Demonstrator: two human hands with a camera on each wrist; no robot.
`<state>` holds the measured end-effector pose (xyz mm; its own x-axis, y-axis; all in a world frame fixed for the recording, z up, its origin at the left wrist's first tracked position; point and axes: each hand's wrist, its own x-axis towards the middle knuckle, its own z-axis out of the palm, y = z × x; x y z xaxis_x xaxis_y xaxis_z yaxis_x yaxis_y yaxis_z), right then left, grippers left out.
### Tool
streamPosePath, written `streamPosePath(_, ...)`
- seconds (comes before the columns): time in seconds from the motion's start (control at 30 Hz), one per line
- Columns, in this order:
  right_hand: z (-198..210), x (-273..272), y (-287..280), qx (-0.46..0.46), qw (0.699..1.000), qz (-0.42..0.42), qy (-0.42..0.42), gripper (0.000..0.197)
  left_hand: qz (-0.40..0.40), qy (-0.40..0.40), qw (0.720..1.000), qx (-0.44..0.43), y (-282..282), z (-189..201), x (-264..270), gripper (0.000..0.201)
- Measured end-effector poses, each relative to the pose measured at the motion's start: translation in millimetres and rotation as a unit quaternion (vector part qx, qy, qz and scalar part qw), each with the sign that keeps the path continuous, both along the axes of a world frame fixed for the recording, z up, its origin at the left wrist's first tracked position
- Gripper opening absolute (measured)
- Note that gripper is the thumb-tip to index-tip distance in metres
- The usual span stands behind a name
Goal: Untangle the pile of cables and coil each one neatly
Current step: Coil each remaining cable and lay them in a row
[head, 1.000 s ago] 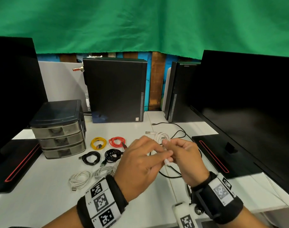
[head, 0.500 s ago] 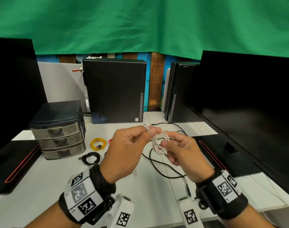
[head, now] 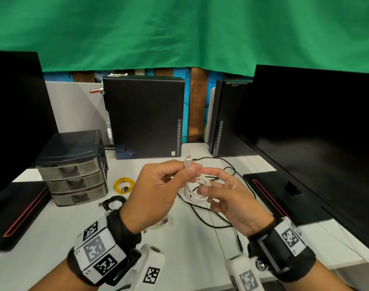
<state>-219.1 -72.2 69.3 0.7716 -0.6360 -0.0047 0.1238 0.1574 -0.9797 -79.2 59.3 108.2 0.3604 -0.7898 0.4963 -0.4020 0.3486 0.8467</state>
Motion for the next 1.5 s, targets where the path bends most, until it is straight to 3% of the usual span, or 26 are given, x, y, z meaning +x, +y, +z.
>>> streamPosePath(0.27,-4.0,2.8,-2.6,-0.003,0.995,-0.096,-0.003,0.034,-0.012,-0.014,0.999,0.031,-1.4,-1.2,1.8,0.025)
streamPosePath(0.47,-1.2,1.8,0.8,-0.017,0.994,-0.106,-0.029,0.017,-0.036,-0.019,0.998,0.056,0.1,1.6,1.8,0.028)
streamPosePath(0.57,0.3,1.8,5.8,-0.069,0.991,-0.103,-0.048,0.011,-0.03,0.02,0.998,0.059,-1.8,-0.5,5.1,0.033)
streamPosePath(0.77,6.5,1.1,15.4,-0.228,0.962,-0.123,-0.088,0.012,0.081,0.078,0.99,0.084,-10.2,-7.0,25.1,0.046)
streamPosePath(0.97,-1.4,1.2,14.3,-0.31,0.945,-0.103,-0.022,0.013,0.115,-0.096,0.988,0.022,-2.6,-4.8,17.8,0.019)
streamPosePath(1.13,0.2,-1.8,17.7,-0.348,0.934,-0.082,-0.016,0.014,0.157,-0.122,0.976,0.091,-8.0,-13.8,27.9,0.019)
streamPosePath(1.2,3.4,-3.1,20.4,-0.362,0.928,-0.082,-0.028,0.015,0.131,-0.116,0.975,0.135,-8.6,-15.1,35.2,0.016)
streamPosePath(1.33,5.6,-1.2,21.7,-0.348,0.929,-0.114,-0.052,0.023,-0.046,-0.129,0.973,0.188,-4.8,-10.1,33.8,0.021)
streamPosePath(1.43,3.9,0.1,18.5,-0.315,0.935,-0.148,-0.065,0.023,-0.081,-0.153,0.962,0.21,-5.8,-11.7,36.7,0.027)
streamPosePath(1.5,3.4,-0.4,16.2,-0.292,0.941,-0.156,-0.064,0.019,-0.088,-0.124,0.965,0.214,-6.2,-12.9,39.8,0.026)
